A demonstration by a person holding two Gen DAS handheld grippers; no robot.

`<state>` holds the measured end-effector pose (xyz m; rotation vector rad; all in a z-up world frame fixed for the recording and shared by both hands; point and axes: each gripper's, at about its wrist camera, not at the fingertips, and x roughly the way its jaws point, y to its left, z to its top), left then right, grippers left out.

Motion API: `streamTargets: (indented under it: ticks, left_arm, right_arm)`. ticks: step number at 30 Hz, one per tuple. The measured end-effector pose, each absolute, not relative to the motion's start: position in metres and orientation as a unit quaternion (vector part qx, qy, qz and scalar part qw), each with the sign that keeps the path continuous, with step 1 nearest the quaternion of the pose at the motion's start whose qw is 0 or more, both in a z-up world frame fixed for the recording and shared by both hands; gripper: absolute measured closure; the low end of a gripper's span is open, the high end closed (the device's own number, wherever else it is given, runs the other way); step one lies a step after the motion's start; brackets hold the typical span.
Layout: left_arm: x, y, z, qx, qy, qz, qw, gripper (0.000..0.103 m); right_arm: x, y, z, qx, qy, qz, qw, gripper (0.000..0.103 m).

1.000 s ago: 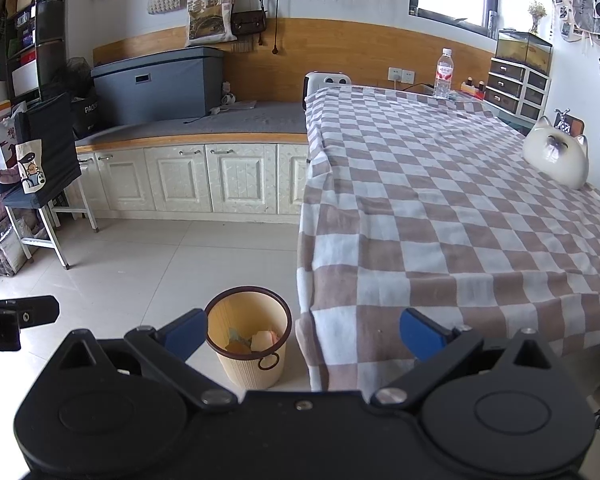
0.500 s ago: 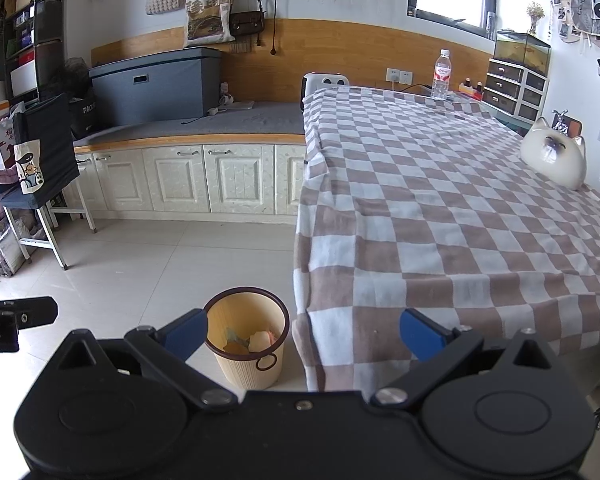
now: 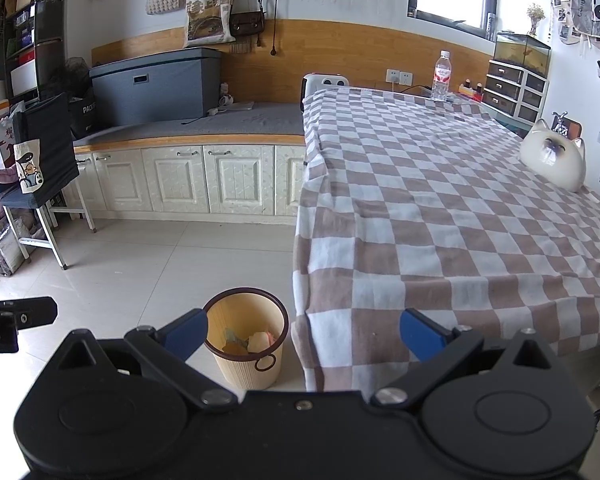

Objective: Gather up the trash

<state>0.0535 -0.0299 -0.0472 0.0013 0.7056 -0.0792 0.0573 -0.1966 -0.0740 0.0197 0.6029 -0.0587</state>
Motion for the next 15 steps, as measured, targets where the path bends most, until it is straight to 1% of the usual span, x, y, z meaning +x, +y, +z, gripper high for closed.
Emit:
streamTargets:
  ticks: [15]
  left_arm:
    - [0.0557,-0.0366,-0.0456,-0.001,0.346,-0.038,0.938,0.0]
  right_arm:
    - [0.057,-0.1963,-0.0722,0.01,0.298,-0.03,0.954,0.0]
